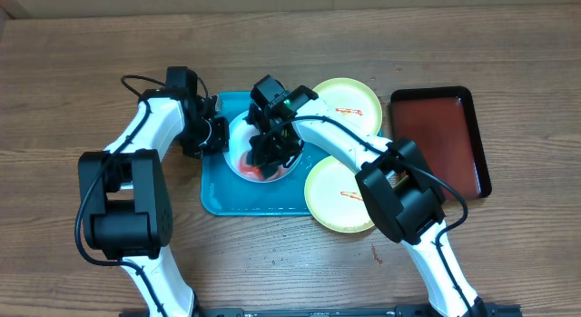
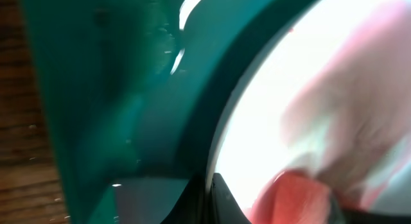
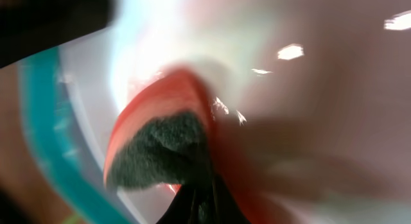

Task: Clean dirty plates on tray and stack at the side
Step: 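Scrub the white plate with the sponge while left gripper holds the rim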

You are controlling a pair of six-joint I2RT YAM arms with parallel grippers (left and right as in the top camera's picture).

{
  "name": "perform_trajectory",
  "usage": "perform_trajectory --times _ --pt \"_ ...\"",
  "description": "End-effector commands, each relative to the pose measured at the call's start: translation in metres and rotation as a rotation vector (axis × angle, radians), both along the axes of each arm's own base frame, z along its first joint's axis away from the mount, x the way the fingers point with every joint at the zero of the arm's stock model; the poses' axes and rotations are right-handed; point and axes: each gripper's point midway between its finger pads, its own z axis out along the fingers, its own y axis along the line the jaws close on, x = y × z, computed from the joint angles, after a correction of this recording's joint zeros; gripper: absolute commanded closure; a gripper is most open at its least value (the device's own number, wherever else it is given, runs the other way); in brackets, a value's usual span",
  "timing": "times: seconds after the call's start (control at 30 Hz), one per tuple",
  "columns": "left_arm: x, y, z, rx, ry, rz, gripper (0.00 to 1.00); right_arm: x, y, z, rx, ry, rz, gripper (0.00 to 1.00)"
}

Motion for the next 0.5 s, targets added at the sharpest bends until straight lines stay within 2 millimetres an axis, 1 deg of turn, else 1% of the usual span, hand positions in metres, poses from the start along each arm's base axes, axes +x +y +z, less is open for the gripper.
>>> perform_trajectory --times 0.0,0.1,0.13,0.2,0.33,0.4,0.47 --pt "-0.001 0.001 -0.006 0.004 0.006 -0.019 0.96 0.048 -0.068 -0.02 -0.376 -0.244 -0.111 0.96" --pt "-0.001 0.001 -0.006 0.004 0.006 -0.019 0.96 0.068 -0.088 -0.015 -0.491 -0.358 -0.163 0.96" --pt "-0.001 0.001 -0.006 0.004 0.006 -0.019 0.96 0.075 -0.091 -0.013 -0.51 -0.394 -0.174 0.96" --pt "-0.001 0.002 -0.006 0.005 0.009 -0.018 0.96 0.086 -0.091 -0.009 -0.523 -0.453 -0.195 0.96" --pt "-0.003 0.005 -0.008 0.026 0.016 -0.017 0.96 0.103 -0.078 -0.003 -0.466 -0.526 -0.27 0.96" --pt "-0.004 0.005 -0.008 0.026 0.018 -0.017 0.96 0.108 -0.069 -0.002 -0.414 -0.529 -0.309 0.96" --pt "-0.004 0.005 -0.008 0.026 0.02 -0.017 0.96 0.108 -0.053 -0.003 -0.328 -0.503 -0.323 0.96"
